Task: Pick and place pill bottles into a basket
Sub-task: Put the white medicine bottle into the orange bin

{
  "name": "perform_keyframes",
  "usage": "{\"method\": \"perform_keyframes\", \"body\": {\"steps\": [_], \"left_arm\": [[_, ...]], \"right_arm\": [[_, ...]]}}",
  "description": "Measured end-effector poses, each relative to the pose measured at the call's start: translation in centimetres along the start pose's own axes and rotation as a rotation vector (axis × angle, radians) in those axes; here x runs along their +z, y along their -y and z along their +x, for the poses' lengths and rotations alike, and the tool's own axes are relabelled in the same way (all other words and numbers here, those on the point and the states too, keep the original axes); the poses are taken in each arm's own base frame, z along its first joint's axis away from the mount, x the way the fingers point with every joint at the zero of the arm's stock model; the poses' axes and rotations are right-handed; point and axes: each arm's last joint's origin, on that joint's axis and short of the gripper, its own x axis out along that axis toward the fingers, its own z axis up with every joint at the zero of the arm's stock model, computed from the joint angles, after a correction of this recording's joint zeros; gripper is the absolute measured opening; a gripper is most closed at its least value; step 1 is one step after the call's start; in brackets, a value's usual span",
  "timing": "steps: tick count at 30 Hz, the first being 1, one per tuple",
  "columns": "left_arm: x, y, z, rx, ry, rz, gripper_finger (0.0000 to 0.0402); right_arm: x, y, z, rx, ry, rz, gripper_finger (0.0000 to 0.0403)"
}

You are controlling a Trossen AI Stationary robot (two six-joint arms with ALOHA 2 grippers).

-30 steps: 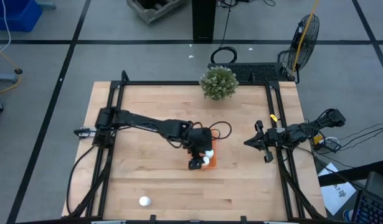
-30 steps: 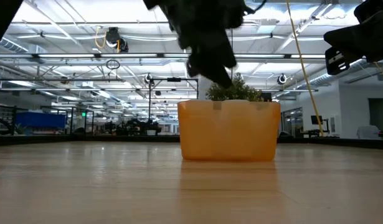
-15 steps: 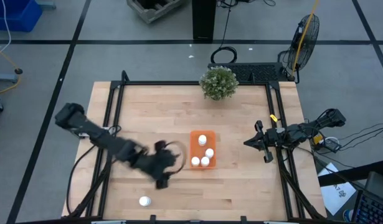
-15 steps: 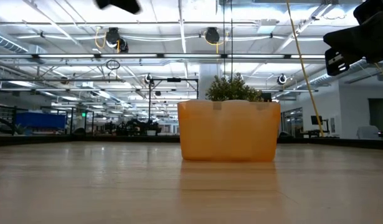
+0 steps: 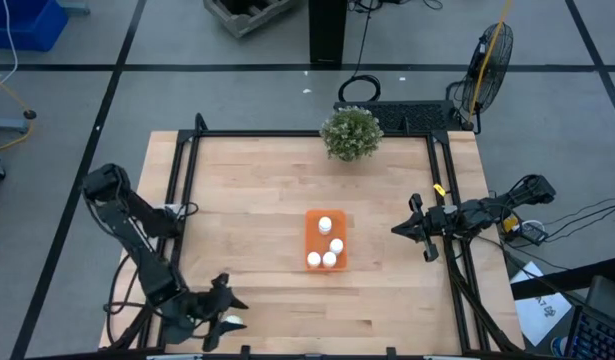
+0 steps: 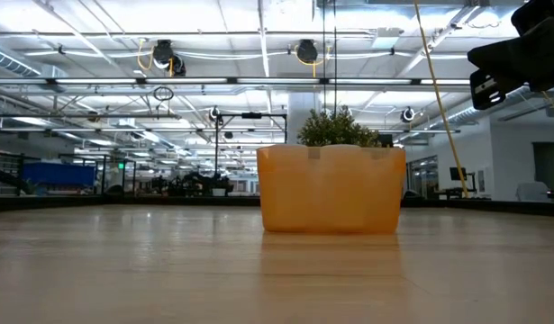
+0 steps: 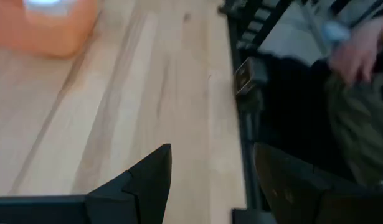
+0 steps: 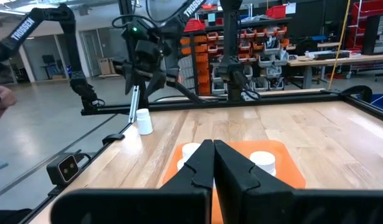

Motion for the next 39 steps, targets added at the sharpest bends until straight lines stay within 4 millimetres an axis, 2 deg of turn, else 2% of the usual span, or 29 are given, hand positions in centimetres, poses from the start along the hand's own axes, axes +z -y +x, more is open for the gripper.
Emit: {"method": "perform_keyframes", "body": {"steps": [4,9,17,25,32,39], "left_arm": [[-1.8,0.1,-0.7,0.007,0.083,0.113,0.0230],[-3.0,0.1,-1.4,0.039,0.154,0.198,0.0230],[-6.0,0.2,-2.9,-0.033,0.088,0.082,0.0230],[-7.5,0.6,-4.6,-0.030,0.144,0.139,0.0230],[-7.3,0.1,-4.0,-0.012,0.102,0.034,0.0230],[-5.6,-0.7,-2.3,0.037,0.109,-0.010,0.0230]], "right_arm": [[0.0,0.0,0.0,0.000,0.000,0.000,0.0000],[0.0,0.0,0.0,0.000,0.000,0.000,0.0000],[0.0,0.0,0.0,0.000,0.000,0.000,0.0000],[0.0,0.0,0.0,0.000,0.000,0.000,0.0000],[0.0,0.0,0.0,0.000,0.000,0.000,0.0000],[0.0,0.0,0.0,0.000,0.000,0.000,0.0000]]}}
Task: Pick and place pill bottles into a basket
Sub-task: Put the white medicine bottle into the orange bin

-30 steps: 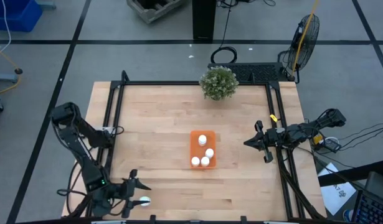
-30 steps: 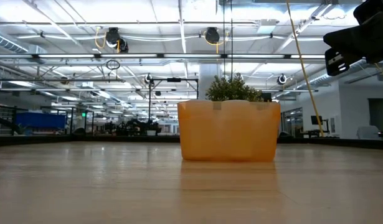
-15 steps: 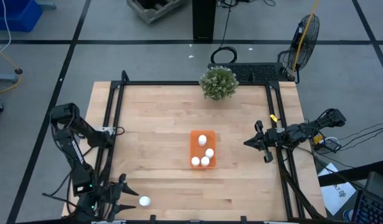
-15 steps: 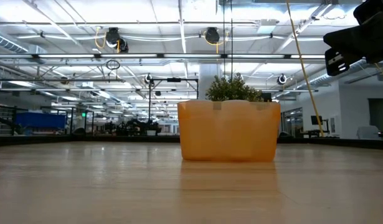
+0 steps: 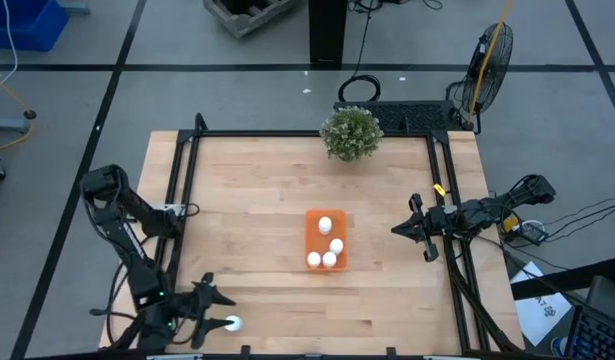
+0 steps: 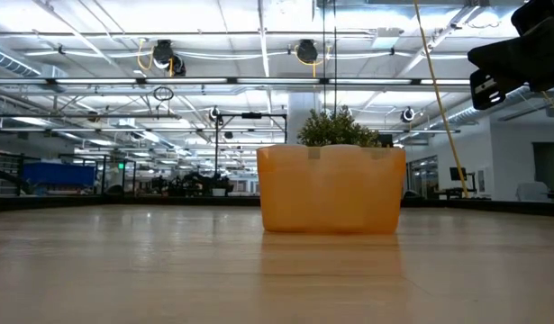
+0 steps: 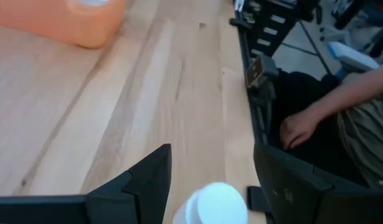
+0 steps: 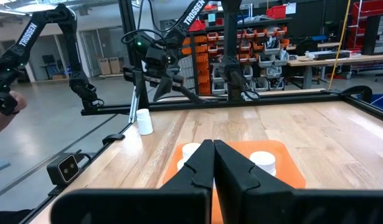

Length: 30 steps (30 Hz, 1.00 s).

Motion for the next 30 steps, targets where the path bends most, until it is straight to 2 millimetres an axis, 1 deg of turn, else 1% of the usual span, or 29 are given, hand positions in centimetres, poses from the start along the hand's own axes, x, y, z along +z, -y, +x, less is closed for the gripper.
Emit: {"method": "perform_keyframes", "body": {"steps": [2,4,7,11,14,16,19,22,24,27,30], "left_arm": [[0.2,-0.1,0.4,-0.003,-0.013,0.010,0.0230],[0.3,-0.1,0.6,0.006,0.000,0.056,0.0230],[0.8,-0.1,0.7,0.046,0.096,0.129,0.0230],[0.9,0.0,0.6,0.069,0.137,0.176,0.0234],[1.1,-0.1,0.7,0.105,0.176,0.203,0.0254],[1.6,-0.4,1.1,0.130,0.198,0.185,0.0278],[2.2,-0.8,1.9,0.134,0.171,0.138,0.0318],[2.6,-0.9,2.5,0.096,0.118,0.129,0.0344],[2.7,-0.8,2.6,0.084,0.125,0.160,0.0351],[2.4,-0.6,2.5,0.055,0.091,0.231,0.0351],[1.9,-0.1,2.0,0.013,0.065,0.199,0.0342]], "right_arm": [[0.0,0.0,0.0,0.000,0.000,0.000,0.0000],[0.0,0.0,0.0,0.000,0.000,0.000,0.0000],[0.0,0.0,0.0,0.000,0.001,0.000,0.0000],[0.0,0.0,0.0,0.000,0.001,0.000,0.0000],[0.0,0.0,0.0,0.000,0.001,0.000,0.0000],[0.0,0.0,0.0,0.000,0.000,0.000,0.0000],[0.0,0.0,0.0,0.000,0.001,0.000,0.0000],[0.0,0.0,0.0,0.000,0.001,0.000,0.0000],[0.0,0.0,0.0,0.000,0.000,0.000,0.0000],[0.0,0.0,0.0,0.000,0.000,0.000,0.0000],[0.0,0.0,0.0,0.000,0.000,0.000,0.0000]]}}
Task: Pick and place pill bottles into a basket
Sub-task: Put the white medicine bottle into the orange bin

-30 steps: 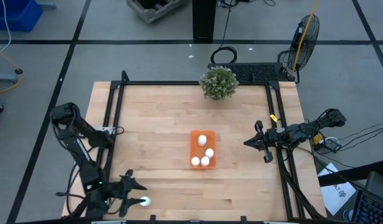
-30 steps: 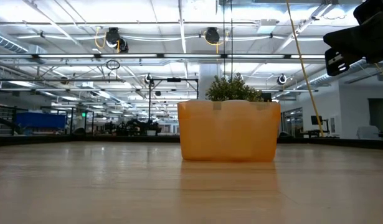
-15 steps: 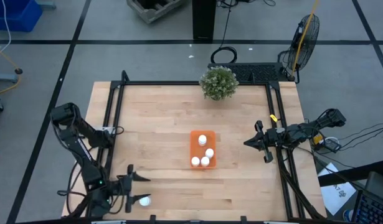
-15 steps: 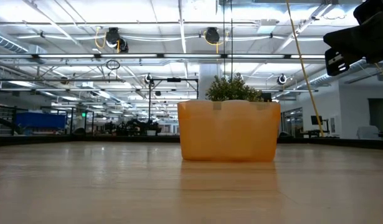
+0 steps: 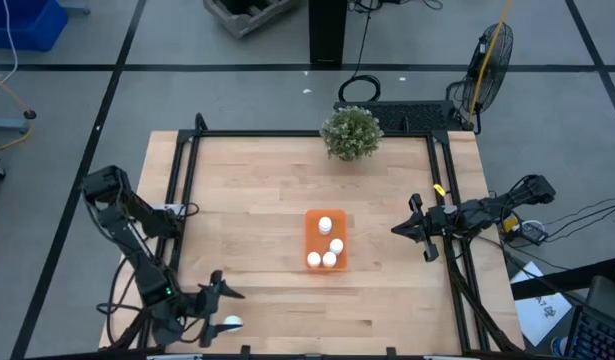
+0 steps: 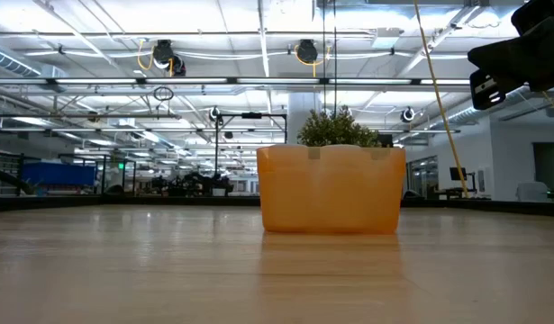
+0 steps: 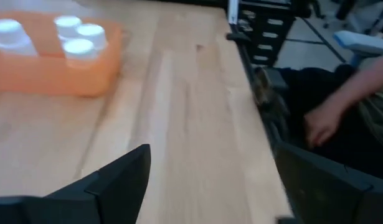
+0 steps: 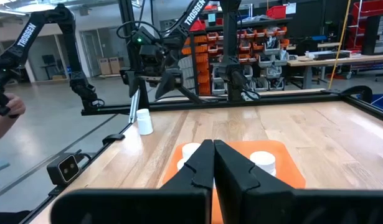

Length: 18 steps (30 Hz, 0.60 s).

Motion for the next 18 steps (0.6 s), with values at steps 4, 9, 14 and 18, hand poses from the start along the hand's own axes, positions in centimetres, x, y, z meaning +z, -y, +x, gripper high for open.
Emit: {"method": "perform_keyframes", "body": {"steps": [4,9,14,18], "left_arm": [[-1.1,0.8,-1.0,-0.022,-0.005,0.021,0.0329],[-2.9,1.2,-2.0,0.019,0.010,0.017,0.0315],[-4.3,1.5,-1.9,0.041,0.018,0.026,0.0308],[-5.8,1.6,-1.5,0.059,0.002,0.020,0.0310]], "right_arm": [[0.0,0.0,0.0,0.000,0.000,0.000,0.0000],[0.0,0.0,0.0,0.000,0.000,0.000,0.0000],[0.0,0.0,0.0,0.000,0.000,0.000,0.0000],[0.0,0.0,0.0,0.000,0.000,0.000,0.0000]]}}
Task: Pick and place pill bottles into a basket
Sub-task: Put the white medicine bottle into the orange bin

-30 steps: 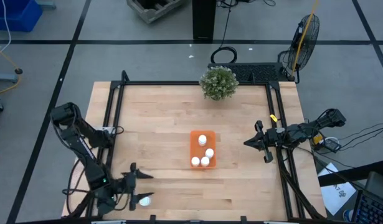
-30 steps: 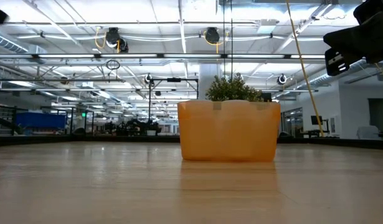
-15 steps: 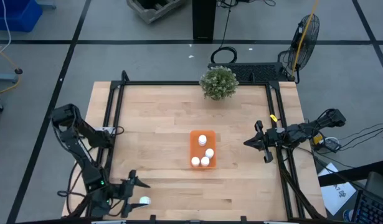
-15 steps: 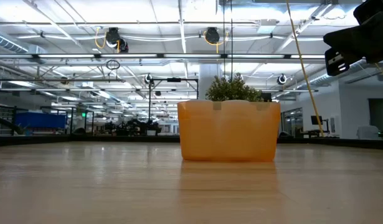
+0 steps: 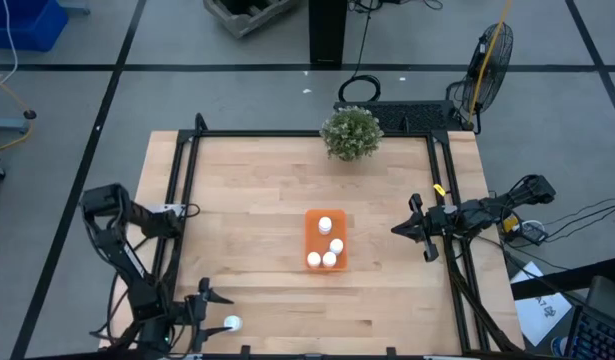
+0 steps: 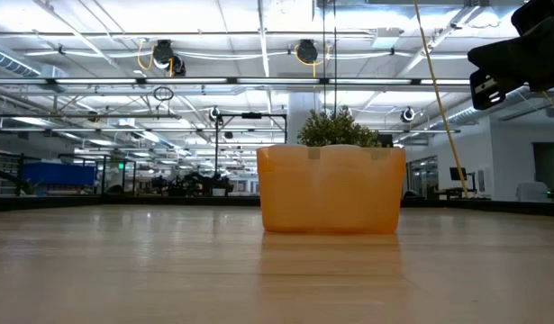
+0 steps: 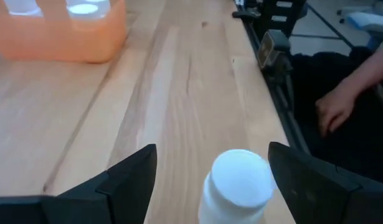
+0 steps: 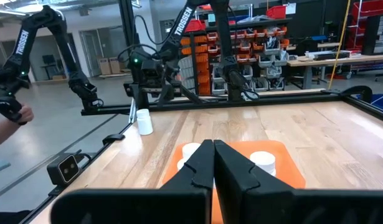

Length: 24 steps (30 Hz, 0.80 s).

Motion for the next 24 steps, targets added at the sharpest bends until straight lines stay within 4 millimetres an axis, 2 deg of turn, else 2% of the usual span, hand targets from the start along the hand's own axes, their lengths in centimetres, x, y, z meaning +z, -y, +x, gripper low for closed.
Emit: {"method": "perform_keyframes", "body": {"steps": [9,15,24], "left_arm": [[-1.3,0.1,0.9,0.028,-0.003,-0.075,0.0301],[-1.2,0.5,0.9,-0.007,-0.009,-0.068,0.0301],[-0.8,0.0,1.6,0.040,0.019,-0.035,0.0295]], "right_arm": [[0.0,0.0,0.0,0.000,0.000,0.000,0.0000],[0.0,0.0,0.0,0.000,0.000,0.000,0.0000],[0.0,0.0,0.0,-0.001,0.000,0.000,0.0000]]}}
